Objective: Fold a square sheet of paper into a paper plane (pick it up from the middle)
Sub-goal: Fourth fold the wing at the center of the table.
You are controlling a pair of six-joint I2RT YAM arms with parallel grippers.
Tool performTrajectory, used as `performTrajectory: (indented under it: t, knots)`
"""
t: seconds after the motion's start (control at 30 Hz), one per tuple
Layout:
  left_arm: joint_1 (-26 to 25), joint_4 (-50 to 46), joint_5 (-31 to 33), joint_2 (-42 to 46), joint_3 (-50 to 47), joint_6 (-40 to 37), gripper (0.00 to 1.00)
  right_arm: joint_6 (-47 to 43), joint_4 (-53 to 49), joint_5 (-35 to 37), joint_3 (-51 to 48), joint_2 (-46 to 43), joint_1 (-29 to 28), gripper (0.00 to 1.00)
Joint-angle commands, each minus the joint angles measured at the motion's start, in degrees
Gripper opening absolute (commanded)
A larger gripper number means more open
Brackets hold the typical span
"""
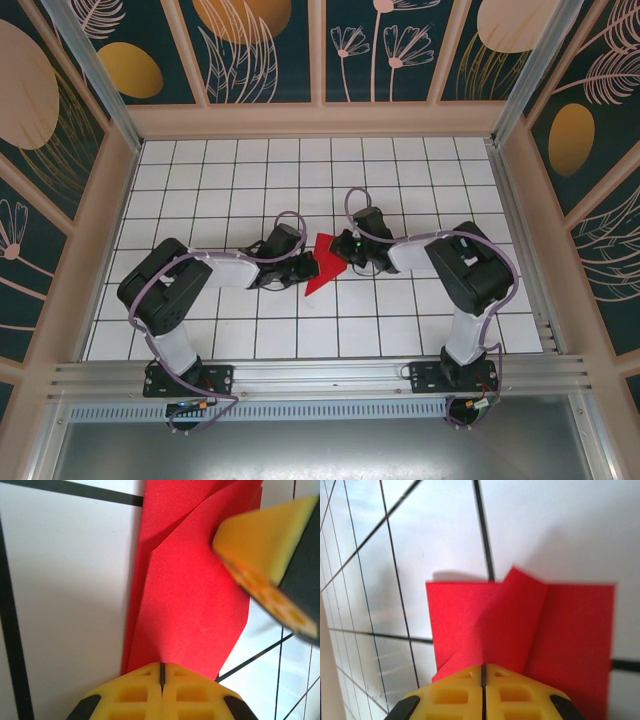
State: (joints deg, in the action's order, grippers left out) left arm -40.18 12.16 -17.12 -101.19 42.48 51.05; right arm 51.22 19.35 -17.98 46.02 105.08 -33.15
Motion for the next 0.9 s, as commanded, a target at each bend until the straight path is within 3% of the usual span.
performTrajectory:
  t: [0.0,0.23,0.87]
  knots:
    - [-0.5,-14.9,5.1,-4.4,-5.1,-1.8,0.0,-2.4,-2.9,2.5,2.1,1.8,1.5,0.1]
    - [-0.5,-15.1,5.3,-4.2,-5.2,-2.2,0.0,-3.2,-3.1,2.7,2.9,3.7,5.7,0.1]
    - [-0.6,-14.9,5.7,-3.8,-5.7,-2.9,0.0,-8.0,-9.1,3.4,9.7,3.9,8.3,0.1]
